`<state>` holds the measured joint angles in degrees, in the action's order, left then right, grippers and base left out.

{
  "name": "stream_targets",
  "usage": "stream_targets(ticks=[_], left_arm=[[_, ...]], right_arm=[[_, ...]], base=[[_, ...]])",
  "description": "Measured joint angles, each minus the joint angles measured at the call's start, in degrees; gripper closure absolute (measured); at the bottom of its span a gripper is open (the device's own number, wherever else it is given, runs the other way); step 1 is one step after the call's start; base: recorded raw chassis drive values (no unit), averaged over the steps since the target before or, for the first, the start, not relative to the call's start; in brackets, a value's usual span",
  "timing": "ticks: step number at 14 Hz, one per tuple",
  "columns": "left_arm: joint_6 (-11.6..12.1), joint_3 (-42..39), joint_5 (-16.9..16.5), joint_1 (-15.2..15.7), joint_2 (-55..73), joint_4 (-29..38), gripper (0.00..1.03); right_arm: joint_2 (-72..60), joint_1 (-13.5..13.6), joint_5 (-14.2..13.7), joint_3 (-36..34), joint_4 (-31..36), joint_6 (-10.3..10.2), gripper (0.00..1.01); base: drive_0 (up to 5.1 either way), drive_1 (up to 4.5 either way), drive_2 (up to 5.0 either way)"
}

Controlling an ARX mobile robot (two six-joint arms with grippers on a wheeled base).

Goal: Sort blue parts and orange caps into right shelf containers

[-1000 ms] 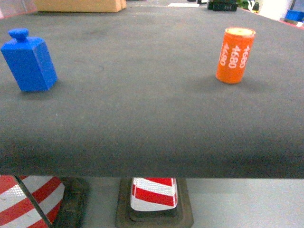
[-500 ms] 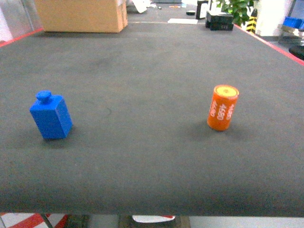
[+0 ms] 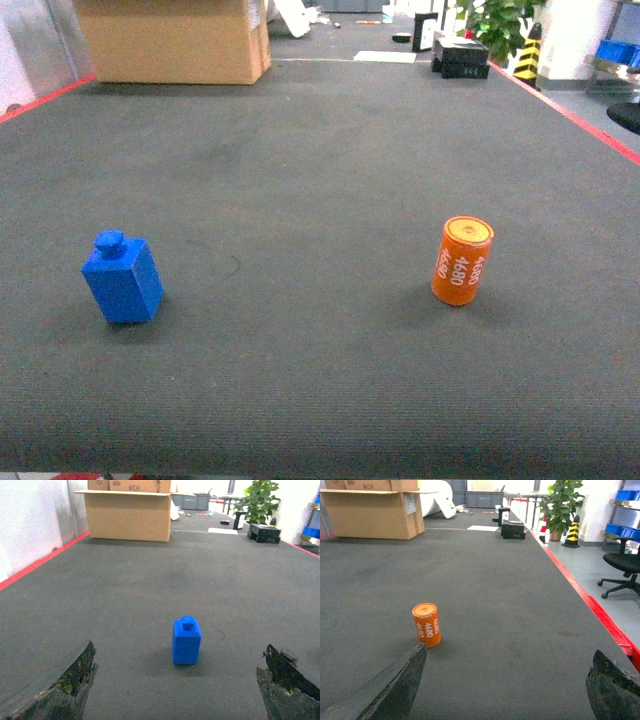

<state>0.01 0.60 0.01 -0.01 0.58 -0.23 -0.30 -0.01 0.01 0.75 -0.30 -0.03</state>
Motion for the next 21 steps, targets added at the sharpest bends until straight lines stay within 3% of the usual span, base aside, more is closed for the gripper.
stream_targets(ticks=[21], left_arm=[[0.02, 0.00, 0.00, 0.00, 0.00, 0.02, 0.05]], right_arm=[[0.00, 0.00, 0.02, 0.00, 0.02, 0.00, 0.03]], base=[[0.0, 0.00, 0.0]])
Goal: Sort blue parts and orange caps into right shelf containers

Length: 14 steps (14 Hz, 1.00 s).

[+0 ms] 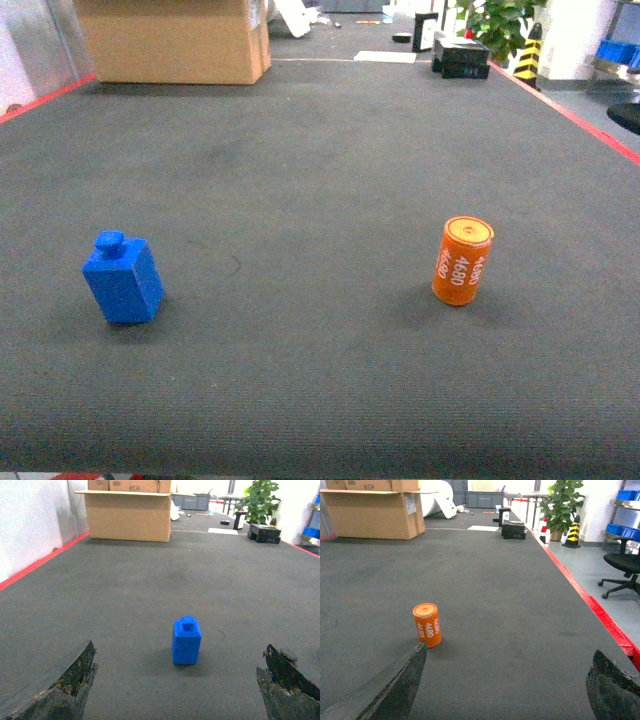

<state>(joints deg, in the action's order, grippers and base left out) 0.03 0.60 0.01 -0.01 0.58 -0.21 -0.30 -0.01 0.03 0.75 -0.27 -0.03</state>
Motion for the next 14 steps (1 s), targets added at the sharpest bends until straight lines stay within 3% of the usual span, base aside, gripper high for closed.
stream_targets(ticks=[7, 8, 9, 10, 11, 12, 14], left_arm=[[-0.20, 0.02, 0.66, -0.15, 0.11, -0.39, 0.05], [-3.13, 1.49, 13.03, -6.08, 5.66, -0.87, 0.05], [-5.49, 3.67, 22.05, -10.80, 16.02, 6.27, 0.05], [-5.66, 6.08, 26.82, -11.13, 25.42, 14.51, 0.05], [-5.62, 8.94, 26.36, -10.10, 34.80, 22.67, 0.05], [-5.53, 12.41, 23.43, -8.96, 44.28, 29.83, 0.05], [-5.14, 20.37, 17.62, -7.96, 63.34, 39.21, 0.05]], right_arm=[[0.00, 0.00, -0.02, 0.00, 0.00, 0.00, 0.03], [0.00, 0.00, -0.07, 0.00, -0.09, 0.00, 0.03], [-4.26, 4.68, -9.33, 0.42, 1.29, -1.79, 0.03], [-15.04, 11.02, -18.18, 1.86, 9.49, -3.04, 0.03], [-25.42, 14.86, -22.88, 3.74, 18.62, -3.45, 0.03], [-35.93, 16.79, -23.52, 6.62, 27.61, -3.50, 0.03], [-57.86, 17.55, -19.21, 15.69, 41.88, -4.02, 0.03]], base=[[0.0, 0.00, 0.0], [0.0, 0.00, 0.0], [0.0, 0.00, 0.0], [0.0, 0.00, 0.0], [0.0, 0.00, 0.0], [0.0, 0.00, 0.0], [0.0, 0.00, 0.0]])
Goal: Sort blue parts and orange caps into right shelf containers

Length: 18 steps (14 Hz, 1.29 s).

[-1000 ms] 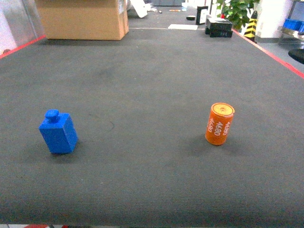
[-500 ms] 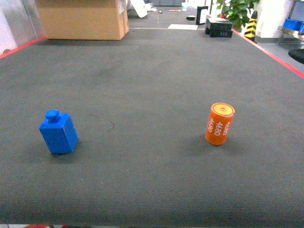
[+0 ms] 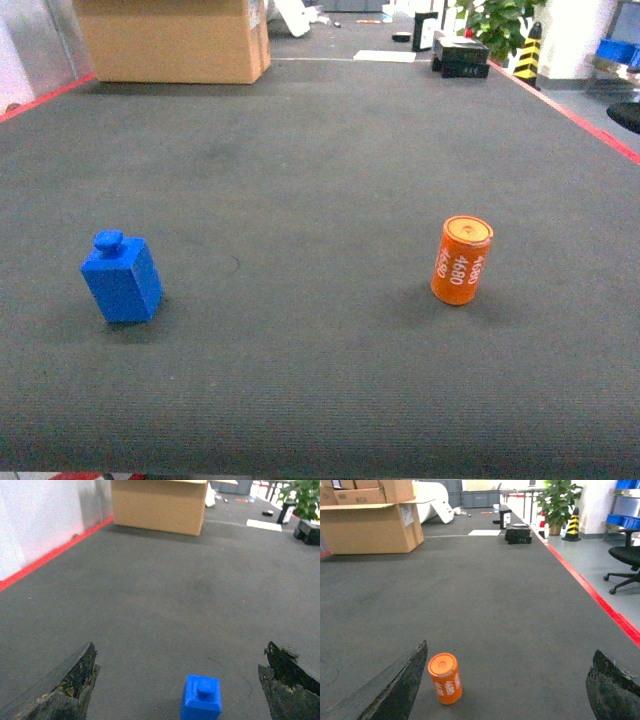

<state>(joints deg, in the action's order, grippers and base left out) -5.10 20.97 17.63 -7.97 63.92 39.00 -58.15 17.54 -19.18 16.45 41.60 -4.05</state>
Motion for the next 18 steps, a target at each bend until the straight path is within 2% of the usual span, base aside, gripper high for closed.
stream_targets(ticks=[1, 4, 6, 10, 13, 18], left_arm=[[0.37, 4.33, -2.27, 0.00, 8.57, 1.73, 0.05], [0.85, 12.76, -4.87, -0.52, 25.00, 3.10, 0.05], [1.03, 16.11, -4.74, -1.75, 32.57, 5.01, 0.05], [0.98, 18.75, -4.52, -2.99, 39.36, 6.08, 0.05], [0.81, 18.86, -5.49, -2.71, 45.35, 7.76, 0.05], [0.63, 19.02, -4.59, -2.71, 48.65, 5.70, 0.05]], right_arm=[[-10.93, -0.39, 2.60, 4.96, 3.74, -0.35, 0.03], [-32.00, -0.28, 7.23, 16.06, 5.22, -2.16, 0.03], [-41.05, 0.20, 7.96, 21.33, 5.60, -2.38, 0.03], [-47.93, 0.90, 8.63, 25.81, 5.38, -3.06, 0.03], [-55.82, 0.81, 9.77, 29.42, 5.40, -5.27, 0.03], [-61.90, 0.76, 10.91, 32.20, 4.00, -6.67, 0.03]], base=[[0.0, 0.00, 0.0], [0.0, 0.00, 0.0], [0.0, 0.00, 0.0], [0.0, 0.00, 0.0], [0.0, 0.00, 0.0], [0.0, 0.00, 0.0]])
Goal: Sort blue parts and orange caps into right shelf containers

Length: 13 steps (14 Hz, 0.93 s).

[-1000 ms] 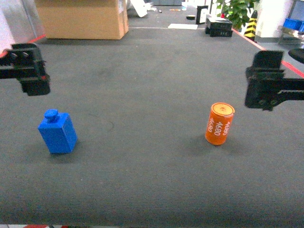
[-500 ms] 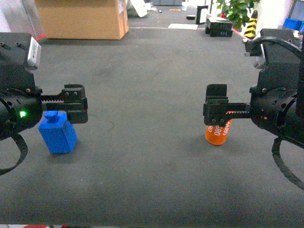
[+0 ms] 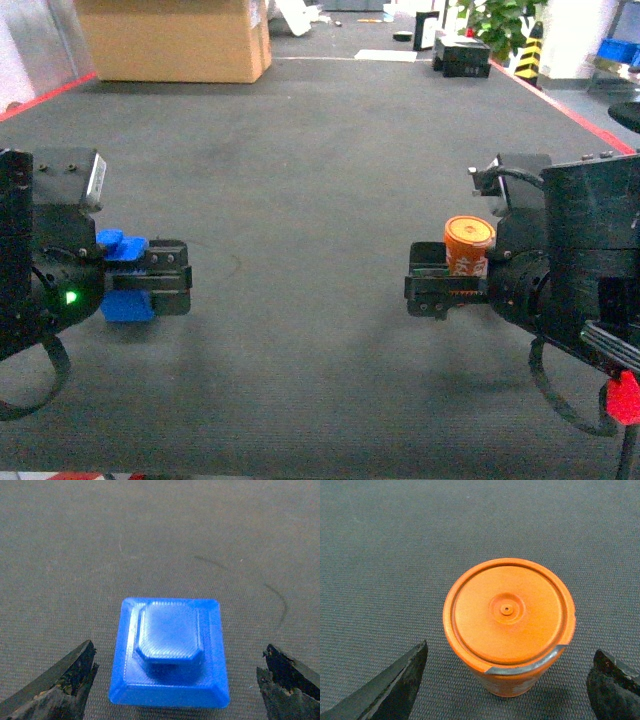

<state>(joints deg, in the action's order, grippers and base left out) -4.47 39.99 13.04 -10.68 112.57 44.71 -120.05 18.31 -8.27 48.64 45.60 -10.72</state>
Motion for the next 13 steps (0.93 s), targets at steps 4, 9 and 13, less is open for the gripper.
stream_targets(ticks=[4, 9, 13], left_arm=[[0.26, 1.31, -0.02, 0.17, 3.41, 1.66, 0.05], [0.28, 3.67, 2.36, 1.42, 5.01, 0.37, 0.18], [-1.53, -3.56, 3.28, 1.88, -5.27, 8.68, 0.59]], right_arm=[[-1.95, 0.00, -0.42, 2.69, -0.61, -0.02, 0.03], [-3.89, 0.09, -4.61, 4.33, 0.26, 1.84, 0.29], [6.91, -1.81, -6.45, -6.08, 9.77, 3.78, 0.57]], base=[[0.0, 0.00, 0.0], [0.0, 0.00, 0.0], [0.0, 0.00, 0.0]])
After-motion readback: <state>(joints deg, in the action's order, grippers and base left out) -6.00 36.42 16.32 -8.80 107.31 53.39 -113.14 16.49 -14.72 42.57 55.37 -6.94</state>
